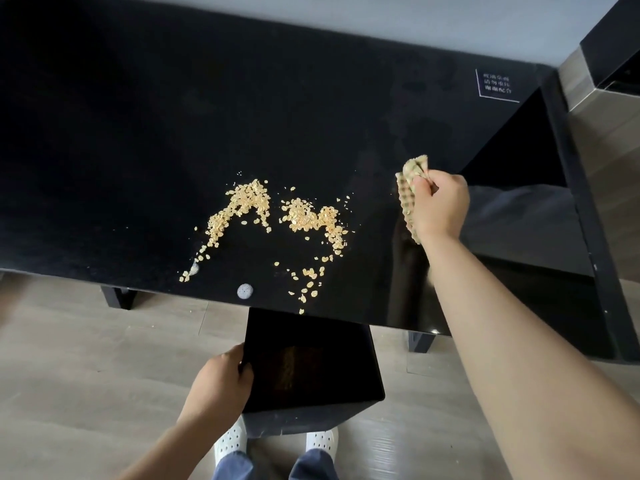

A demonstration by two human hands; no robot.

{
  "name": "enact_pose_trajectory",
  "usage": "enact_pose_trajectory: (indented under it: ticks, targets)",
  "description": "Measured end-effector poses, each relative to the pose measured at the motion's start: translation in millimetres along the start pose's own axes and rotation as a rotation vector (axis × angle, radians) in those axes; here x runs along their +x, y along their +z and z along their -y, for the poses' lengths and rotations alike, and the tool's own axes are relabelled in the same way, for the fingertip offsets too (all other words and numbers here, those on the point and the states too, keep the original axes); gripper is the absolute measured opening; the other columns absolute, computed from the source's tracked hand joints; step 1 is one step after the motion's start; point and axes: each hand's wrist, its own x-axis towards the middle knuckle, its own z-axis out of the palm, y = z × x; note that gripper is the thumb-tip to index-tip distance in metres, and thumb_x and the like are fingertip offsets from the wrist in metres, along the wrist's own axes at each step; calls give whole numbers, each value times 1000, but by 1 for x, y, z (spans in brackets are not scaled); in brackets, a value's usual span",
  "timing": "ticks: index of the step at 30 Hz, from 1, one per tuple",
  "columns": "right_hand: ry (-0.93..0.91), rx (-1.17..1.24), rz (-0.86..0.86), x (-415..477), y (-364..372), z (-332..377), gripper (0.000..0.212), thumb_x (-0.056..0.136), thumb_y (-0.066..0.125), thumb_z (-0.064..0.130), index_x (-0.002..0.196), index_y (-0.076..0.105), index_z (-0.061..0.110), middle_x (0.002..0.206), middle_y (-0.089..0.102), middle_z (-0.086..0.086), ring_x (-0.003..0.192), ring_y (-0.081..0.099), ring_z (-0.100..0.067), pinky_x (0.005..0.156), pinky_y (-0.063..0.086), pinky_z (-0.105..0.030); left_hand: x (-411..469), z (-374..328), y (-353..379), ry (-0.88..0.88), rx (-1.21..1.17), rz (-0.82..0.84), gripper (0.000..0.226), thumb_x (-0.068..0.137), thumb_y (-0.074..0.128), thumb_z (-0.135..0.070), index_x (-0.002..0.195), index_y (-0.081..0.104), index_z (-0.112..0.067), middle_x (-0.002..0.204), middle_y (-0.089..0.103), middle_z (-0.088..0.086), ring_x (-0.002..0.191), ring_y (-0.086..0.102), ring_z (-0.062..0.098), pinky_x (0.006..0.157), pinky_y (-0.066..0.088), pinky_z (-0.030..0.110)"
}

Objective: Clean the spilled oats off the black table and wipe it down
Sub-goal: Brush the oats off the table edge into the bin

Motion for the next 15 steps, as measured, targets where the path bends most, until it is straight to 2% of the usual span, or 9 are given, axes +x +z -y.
enact_pose_trajectory:
  ticks: [3,5,11,15]
  targets:
    - [-22,1,10,0,16,2,20,93,54,17,92,70,6,101,55,-6,93,58,-26,78,49,-32,3,0,2,-8,-6,4,28,89,48,-9,110,63,-20,65,59,-3,57,52,14,47,33,18]
    - [-95,-3,57,-5,22,10,20,92,54,16,96,71,6,103,56,-9,94,57,-27,82,48,-34,6,0,3,-15,-3,6,28,89,48,-10,112,62,-19,67,58,-4,56,49,11,46,32,16]
    - [-347,31,247,-64,24,26,15,89,60,15,93,71,6,95,56,-2,87,56,-20,70,37,-18,7,0,-1,-23,-10,0,31,89,48,-9,115,61,-19,66,55,-8,53,46,7,43,30,14]
    - [-407,69,339,-120,9,27,14,90,62,16,94,70,6,94,55,4,85,52,-13,68,34,-8,3,5,-7,-29,-5,-3,29,89,48,-9,113,62,-18,62,53,-9,52,47,8,43,30,15]
